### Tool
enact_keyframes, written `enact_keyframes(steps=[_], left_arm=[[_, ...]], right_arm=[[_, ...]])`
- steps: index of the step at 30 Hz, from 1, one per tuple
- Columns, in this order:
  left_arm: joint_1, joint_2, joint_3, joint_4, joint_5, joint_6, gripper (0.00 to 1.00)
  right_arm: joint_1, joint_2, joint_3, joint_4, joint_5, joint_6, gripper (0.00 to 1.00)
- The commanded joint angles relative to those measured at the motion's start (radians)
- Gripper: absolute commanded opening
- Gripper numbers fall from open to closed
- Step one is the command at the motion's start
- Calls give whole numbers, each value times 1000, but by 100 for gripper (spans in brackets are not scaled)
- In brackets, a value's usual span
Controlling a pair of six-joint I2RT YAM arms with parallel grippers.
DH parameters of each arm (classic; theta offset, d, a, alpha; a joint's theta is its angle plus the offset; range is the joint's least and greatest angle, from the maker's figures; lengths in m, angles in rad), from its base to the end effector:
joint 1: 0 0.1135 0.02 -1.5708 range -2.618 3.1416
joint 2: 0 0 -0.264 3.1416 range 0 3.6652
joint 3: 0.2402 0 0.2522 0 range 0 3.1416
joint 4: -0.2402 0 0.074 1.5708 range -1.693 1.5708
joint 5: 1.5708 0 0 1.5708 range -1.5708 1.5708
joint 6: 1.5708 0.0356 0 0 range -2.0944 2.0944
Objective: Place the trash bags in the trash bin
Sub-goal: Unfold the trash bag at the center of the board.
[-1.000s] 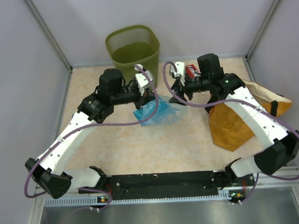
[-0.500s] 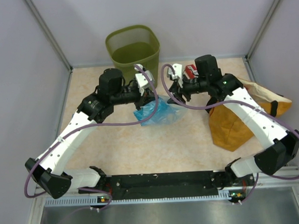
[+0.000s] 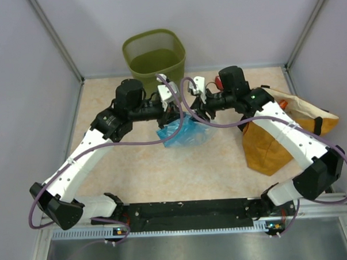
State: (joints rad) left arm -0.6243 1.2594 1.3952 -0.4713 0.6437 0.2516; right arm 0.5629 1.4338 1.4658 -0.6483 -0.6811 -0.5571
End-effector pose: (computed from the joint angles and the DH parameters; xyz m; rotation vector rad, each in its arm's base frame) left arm 0.2070 -0.1754 0.4237 1.1985 1.5112 -0.8620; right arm 0.2501 0.1843 0.3841 -1.4326 1.5651 0.7427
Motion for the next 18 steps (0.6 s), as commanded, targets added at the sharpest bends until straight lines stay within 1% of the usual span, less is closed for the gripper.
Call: enact_keyframes(steps=[1, 3, 4, 5, 6, 8, 11, 12, 14, 17, 18], left_arm=[[0, 11, 39, 45, 39, -23, 0], [-2, 11, 34, 46, 37, -23, 0], [0, 8, 30, 49, 36, -23, 0], [-2, 3, 25, 51, 28, -22, 1], [0, -2, 21, 54, 24, -21, 4], [0, -14, 10, 53, 11, -12, 13], [1, -29, -5, 49, -10, -2, 28], [1, -32, -10, 49, -15, -2, 40], [1, -37, -16, 48, -24, -5, 55], [0, -38, -31, 65, -42, -34, 75], [1, -38, -38, 77, -56, -52, 79]], right_arm=[[28, 20, 5, 62, -18, 25, 45], [29, 28, 13, 61, -17, 42, 31], [29, 31, 19, 59, -3, 54, 14], [29, 34, 24, 61, 18, 66, 4], [29, 34, 30, 59, 47, 80, 0], [29, 34, 44, 56, 110, 111, 0], [29, 31, 73, 45, 204, 152, 0], [29, 25, 82, 44, 230, 167, 0], [29, 17, 105, 42, 290, 200, 0], [29, 8, 154, 33, 373, 253, 0], [31, 8, 174, 23, 391, 270, 0]])
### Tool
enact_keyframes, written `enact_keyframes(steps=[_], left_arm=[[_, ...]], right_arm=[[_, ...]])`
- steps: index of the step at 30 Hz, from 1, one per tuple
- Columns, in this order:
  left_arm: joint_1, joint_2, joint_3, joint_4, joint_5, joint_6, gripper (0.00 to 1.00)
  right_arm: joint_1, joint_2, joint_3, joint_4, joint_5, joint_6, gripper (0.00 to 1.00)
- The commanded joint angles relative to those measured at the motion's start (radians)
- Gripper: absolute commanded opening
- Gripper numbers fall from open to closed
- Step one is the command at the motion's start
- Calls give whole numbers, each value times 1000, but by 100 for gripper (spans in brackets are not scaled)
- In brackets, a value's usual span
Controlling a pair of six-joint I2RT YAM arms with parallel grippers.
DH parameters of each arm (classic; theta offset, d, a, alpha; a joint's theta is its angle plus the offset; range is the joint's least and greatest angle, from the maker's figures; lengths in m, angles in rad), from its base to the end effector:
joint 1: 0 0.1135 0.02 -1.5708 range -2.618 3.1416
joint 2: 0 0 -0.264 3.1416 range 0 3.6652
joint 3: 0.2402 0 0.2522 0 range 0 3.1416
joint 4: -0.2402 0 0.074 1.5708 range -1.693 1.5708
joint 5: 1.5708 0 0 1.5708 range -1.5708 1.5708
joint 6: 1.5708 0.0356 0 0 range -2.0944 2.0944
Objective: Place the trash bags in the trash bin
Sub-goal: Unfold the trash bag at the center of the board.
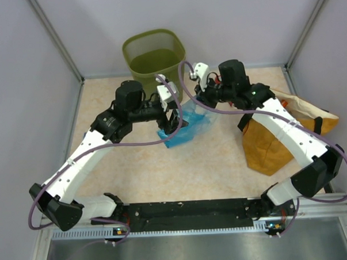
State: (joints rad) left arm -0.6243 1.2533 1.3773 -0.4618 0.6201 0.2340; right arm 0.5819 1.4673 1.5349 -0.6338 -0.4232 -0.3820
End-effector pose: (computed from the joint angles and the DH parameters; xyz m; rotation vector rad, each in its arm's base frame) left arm 0.2073 -0.1748 0.4200 1.1740 1.5366 -0.8518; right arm 0.2617 0.1897 0.3954 -1.2036 1.7616 0.5690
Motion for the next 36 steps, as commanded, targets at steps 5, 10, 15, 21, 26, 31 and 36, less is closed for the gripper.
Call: enact_keyframes(steps=[5, 10, 15, 21, 26, 31, 36], left_arm=[[-2, -17, -34, 123, -25, -117, 92], [-44, 26, -29, 172, -83, -162, 99], [-95, 64, -17, 202, -192, -127, 99], [-147, 141, 46, 219, -292, -119, 93], [-150, 193, 88, 210, -365, -85, 40], [-149, 127, 48, 206, -442, -9, 0], [-147, 68, 9, 173, -563, 77, 0]], right_arm=[[10, -1, 191, -35, 245, 182, 0], [10, 37, 254, -66, 305, 230, 0], [10, 65, 298, -95, 317, 255, 0], [10, 59, 301, -102, 294, 278, 0], [10, 38, 294, -110, 316, 266, 0], [3, -13, 263, -112, 389, 216, 0], [-27, -59, 254, -110, 447, 189, 0]])
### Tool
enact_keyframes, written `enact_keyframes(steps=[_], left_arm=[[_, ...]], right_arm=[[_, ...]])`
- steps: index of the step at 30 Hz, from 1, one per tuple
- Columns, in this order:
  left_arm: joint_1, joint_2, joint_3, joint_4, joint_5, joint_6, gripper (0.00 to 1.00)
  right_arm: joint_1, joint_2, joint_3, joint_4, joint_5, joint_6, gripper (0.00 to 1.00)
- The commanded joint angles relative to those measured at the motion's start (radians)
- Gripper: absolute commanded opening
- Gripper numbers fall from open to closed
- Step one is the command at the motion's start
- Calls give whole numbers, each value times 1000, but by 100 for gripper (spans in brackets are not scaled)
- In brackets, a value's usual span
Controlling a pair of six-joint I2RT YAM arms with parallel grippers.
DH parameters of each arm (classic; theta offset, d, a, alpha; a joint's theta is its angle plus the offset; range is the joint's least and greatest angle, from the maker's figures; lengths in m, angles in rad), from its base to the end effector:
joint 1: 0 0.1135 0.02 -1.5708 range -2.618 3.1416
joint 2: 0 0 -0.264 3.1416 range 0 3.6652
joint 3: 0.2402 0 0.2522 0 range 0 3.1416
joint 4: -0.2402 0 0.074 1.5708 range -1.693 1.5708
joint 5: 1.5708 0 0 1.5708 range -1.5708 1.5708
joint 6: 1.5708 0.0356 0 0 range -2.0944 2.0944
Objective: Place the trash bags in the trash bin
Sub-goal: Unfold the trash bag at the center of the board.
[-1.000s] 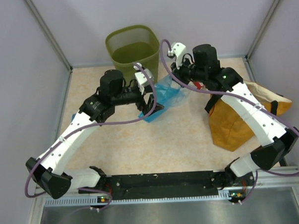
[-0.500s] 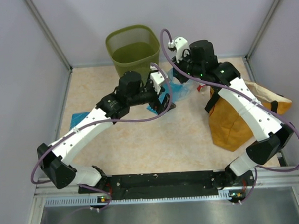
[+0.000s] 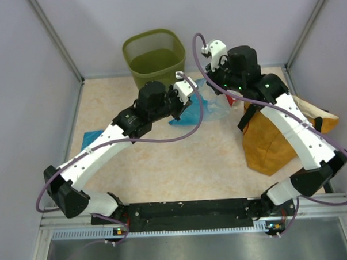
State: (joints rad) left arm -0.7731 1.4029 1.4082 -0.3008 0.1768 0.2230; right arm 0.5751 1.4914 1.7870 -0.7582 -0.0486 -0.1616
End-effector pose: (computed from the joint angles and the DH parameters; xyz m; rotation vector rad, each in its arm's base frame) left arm 0.2281 -0.2313 0.4033 1.0137 1.6039 -0.5425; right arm 0.2625 0.1722 0.4565 -0.7656 1.8982 0.3086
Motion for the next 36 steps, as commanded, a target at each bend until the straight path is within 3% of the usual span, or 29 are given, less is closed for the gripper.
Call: enact_keyframes(steps=[1, 7, 21, 24, 25, 27, 29, 32, 36], left_arm=[[1, -93, -29, 9, -147, 105, 0], [5, -123, -43, -8, -304, 194, 0], [21, -128, -60, -37, -421, 280, 2], [26, -137, -81, -29, -421, 282, 13], [26, -139, -83, -27, -416, 279, 22], [26, -139, -83, -29, -408, 266, 48], [28, -139, -89, -20, -407, 243, 65], [29, -125, -94, 0, -398, 213, 73], [29, -101, -71, -9, -347, 145, 75]], right_arm=[[-23, -91, 2, 16, 84, -38, 0], [-32, -137, -1, 16, 133, -67, 0], [-86, -212, 0, 16, 179, -101, 0], [-96, -226, -1, 16, 173, -101, 0], [-100, -230, 0, 16, 176, -101, 0], [-100, -232, 2, 16, 173, -99, 0], [-101, -234, 2, 16, 171, -95, 0], [-101, -240, 8, 16, 167, -90, 0], [-101, -244, 17, 16, 167, -87, 0]])
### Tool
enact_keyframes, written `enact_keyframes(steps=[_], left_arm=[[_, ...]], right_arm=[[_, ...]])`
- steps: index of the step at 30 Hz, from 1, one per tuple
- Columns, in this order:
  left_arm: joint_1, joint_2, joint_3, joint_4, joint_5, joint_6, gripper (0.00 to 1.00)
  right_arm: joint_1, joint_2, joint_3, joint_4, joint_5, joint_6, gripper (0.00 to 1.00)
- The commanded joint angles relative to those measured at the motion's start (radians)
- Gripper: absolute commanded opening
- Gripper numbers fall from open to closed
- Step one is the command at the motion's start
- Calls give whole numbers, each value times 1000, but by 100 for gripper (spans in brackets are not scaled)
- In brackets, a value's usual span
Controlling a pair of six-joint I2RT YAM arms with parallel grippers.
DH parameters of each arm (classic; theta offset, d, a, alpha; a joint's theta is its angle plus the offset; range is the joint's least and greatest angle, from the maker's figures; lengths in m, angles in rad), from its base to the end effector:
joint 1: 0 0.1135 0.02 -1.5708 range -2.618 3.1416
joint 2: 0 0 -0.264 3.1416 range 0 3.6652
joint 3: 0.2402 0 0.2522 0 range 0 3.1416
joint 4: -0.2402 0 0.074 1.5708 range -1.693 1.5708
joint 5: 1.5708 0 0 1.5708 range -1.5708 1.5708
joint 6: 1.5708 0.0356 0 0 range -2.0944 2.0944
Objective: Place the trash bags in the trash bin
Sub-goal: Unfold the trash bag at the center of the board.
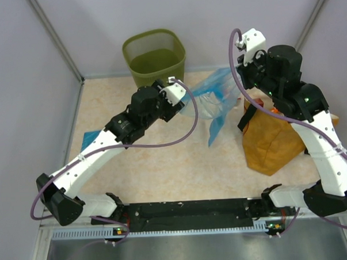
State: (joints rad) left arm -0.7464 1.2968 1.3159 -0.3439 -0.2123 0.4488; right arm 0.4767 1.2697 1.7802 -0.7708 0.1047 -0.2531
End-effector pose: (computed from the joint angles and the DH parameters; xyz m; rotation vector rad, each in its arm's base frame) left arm 0.2220 -0.1951 0.3976 0.9401 1.6373 -0.0021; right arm 0.2077 0.1031 0.5095 -0.5837 1.7345 0.0616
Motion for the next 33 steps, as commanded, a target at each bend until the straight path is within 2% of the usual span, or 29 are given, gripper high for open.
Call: enact_keyframes(steps=[1, 5, 6, 9, 16, 20, 27, 33], left_arm=[[4, 2, 26, 29, 75, -100, 76], [7, -27, 28, 0, 207, -209, 84], [8, -36, 28, -7, 270, -231, 87], [15, -63, 29, -27, 344, -295, 98], [61, -67, 17, -17, 537, -502, 99], [76, -45, 23, 14, 643, -573, 99], [76, 22, 39, 78, 745, -625, 99], [76, 58, 181, 51, 625, -513, 99]], right_arm=[[-4, -23, 27, 28, 13, 5, 0], [-4, -12, 42, 28, 21, -5, 0], [-6, -9, 50, 28, 21, -5, 0], [-15, 10, 74, 31, 20, -3, 0], [-38, 91, 189, 41, 35, -11, 0], [-49, 135, 258, 41, 43, -14, 0], [-50, 149, 288, 44, -3, 9, 0], [-50, 122, 242, 18, -100, 18, 0]])
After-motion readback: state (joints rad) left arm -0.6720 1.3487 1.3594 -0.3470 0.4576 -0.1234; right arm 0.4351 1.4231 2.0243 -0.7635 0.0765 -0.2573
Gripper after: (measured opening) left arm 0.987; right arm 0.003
